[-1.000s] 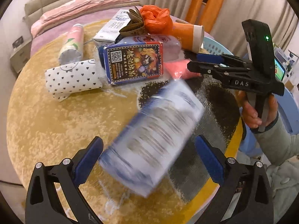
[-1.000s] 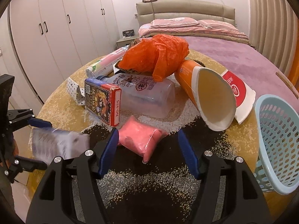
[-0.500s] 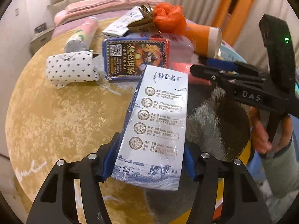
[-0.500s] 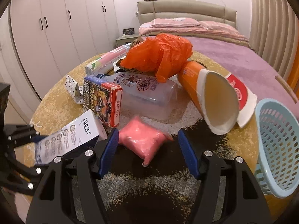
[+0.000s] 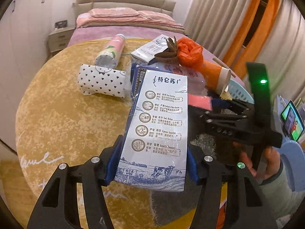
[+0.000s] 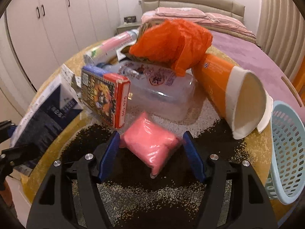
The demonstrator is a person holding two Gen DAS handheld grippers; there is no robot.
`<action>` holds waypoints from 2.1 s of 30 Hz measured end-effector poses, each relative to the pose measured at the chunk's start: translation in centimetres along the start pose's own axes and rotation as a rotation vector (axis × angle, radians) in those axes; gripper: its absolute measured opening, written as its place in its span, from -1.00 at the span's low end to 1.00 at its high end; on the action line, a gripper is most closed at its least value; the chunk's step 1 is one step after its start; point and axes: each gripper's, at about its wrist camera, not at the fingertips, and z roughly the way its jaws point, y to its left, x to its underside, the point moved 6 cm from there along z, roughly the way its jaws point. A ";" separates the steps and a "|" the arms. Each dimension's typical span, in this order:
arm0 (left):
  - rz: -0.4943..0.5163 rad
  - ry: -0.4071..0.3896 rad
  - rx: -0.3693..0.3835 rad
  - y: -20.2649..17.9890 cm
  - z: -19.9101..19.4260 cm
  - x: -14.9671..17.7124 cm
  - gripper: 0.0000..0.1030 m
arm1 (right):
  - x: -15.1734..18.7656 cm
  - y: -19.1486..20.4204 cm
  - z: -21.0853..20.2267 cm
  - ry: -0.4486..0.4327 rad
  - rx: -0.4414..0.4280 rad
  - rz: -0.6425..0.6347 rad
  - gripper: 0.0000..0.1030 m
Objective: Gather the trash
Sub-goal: 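Carry both items to the blue basket and open both tools to drop them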
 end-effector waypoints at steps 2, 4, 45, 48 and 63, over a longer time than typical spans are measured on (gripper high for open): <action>0.010 -0.007 -0.001 -0.5 0.0 -0.1 0.10 | 0.1 0.5 -0.2 -0.014 -0.003 -0.019 0.06; 0.016 -0.013 -0.005 -0.7 -0.5 -0.1 0.10 | 0.4 0.8 -0.6 -0.032 -0.007 -0.021 -0.03; 0.268 0.114 0.285 -30.9 18.5 -9.2 0.10 | 10.3 -32.5 -11.8 -0.181 0.379 0.680 -0.09; 0.269 0.140 0.291 -31.4 19.7 -8.7 0.10 | 11.3 -32.9 -10.8 -0.147 0.385 0.704 -0.08; 0.252 0.040 0.320 -30.5 16.4 -9.1 0.47 | 10.6 -32.6 -12.0 -0.176 0.362 0.703 0.21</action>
